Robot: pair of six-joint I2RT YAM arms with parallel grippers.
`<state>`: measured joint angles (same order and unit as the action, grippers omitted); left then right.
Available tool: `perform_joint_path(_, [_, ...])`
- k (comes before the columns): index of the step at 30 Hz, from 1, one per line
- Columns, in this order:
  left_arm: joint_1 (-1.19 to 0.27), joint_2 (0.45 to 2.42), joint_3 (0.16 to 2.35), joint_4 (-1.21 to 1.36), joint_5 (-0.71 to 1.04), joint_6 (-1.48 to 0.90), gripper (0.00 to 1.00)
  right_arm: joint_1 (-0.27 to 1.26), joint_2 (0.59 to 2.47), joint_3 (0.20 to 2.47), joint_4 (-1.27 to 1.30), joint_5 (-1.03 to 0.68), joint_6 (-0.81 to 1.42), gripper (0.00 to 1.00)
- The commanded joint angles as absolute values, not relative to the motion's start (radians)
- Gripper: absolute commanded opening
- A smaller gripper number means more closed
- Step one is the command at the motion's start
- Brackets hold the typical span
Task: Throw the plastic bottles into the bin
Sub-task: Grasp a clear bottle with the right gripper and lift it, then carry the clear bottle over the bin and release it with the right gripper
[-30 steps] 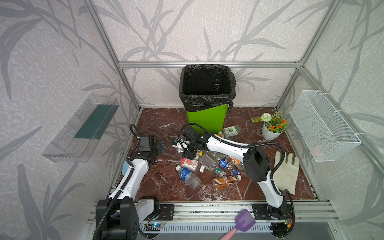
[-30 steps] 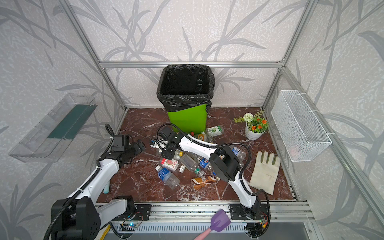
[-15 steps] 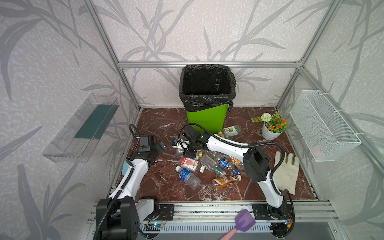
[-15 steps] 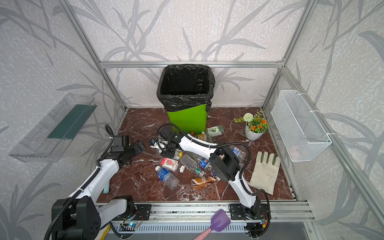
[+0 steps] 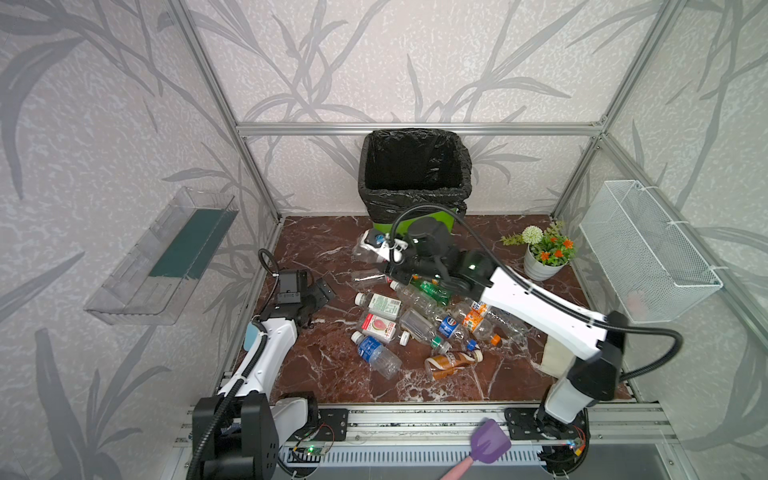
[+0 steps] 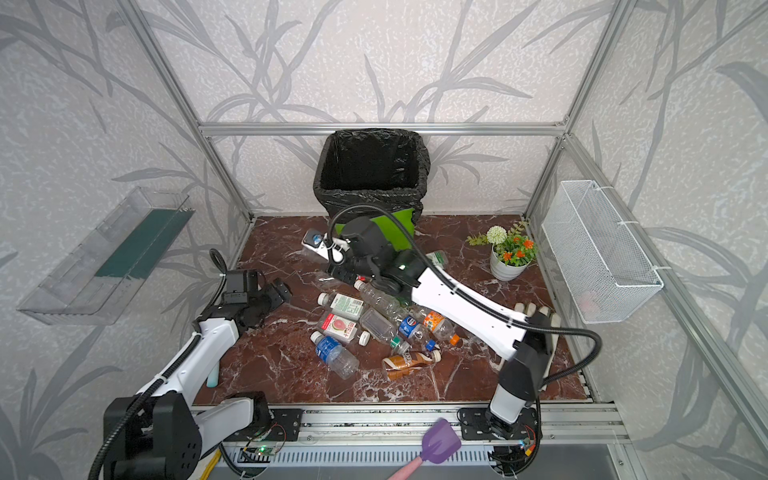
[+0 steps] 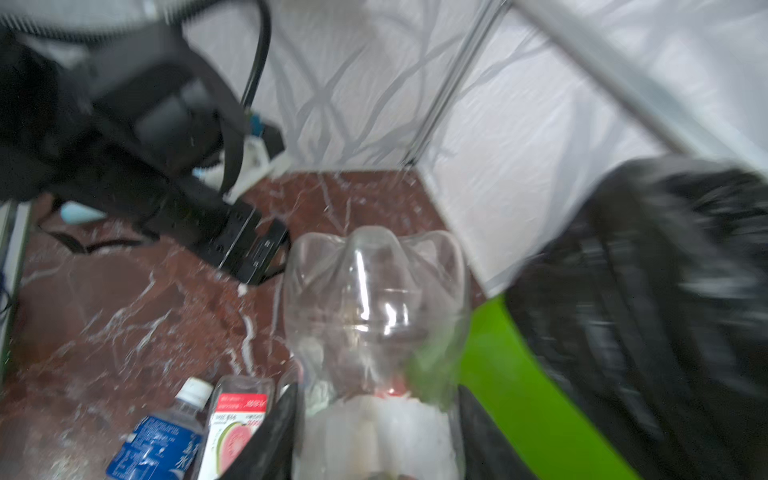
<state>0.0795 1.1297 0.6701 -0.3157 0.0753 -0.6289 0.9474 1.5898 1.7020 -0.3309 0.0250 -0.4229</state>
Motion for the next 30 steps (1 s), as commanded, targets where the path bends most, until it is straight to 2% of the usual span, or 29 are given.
perform_joint_path(1, [0.081,1.138,0.663,-0.295,0.099,-0.647,0.99,0.948,1.382,1.633,-0.105,0.188,-0.488,0.38])
perform_joint_path(5, [0.078,1.146,0.666,-0.292,0.114,-0.653,0.98,0.943,1.213,1.525,0.134,0.266,-0.605,0.39])
perform_joint_path(9, [0.073,1.146,0.667,-0.290,0.135,-0.658,0.97,0.857,1.204,1.530,0.257,0.234,-0.592,0.40])
perform_joint_path(13, [0.067,1.132,0.664,-0.286,0.135,-0.664,0.97,0.681,1.399,1.725,0.141,0.068,-0.357,0.40])
perform_joint_path(16, [0.064,1.131,0.667,-0.290,0.131,-0.666,0.97,0.620,1.684,2.055,-0.122,-0.035,-0.259,0.45])
perform_joint_path(18, [0.061,1.124,0.670,-0.306,0.132,-0.670,0.97,0.604,1.935,2.438,-0.422,-0.017,-0.246,0.56])
perform_joint_path(21, [0.055,1.083,0.669,-0.335,0.125,-0.673,0.98,0.588,2.284,3.126,-0.780,0.133,-0.193,0.96])
perform_joint_path(22, [0.051,1.059,0.666,-0.345,0.114,-0.676,0.98,0.574,2.280,3.158,-0.784,0.145,-0.147,0.99])
perform_joint_path(27, [0.025,0.950,0.664,-0.413,0.056,-0.692,0.99,0.575,2.021,2.806,-0.627,0.145,-0.109,0.99])
perform_joint_path(30, [-0.010,0.888,0.657,-0.454,0.016,-0.720,1.00,0.585,1.760,2.319,-0.277,0.100,-0.111,0.99])
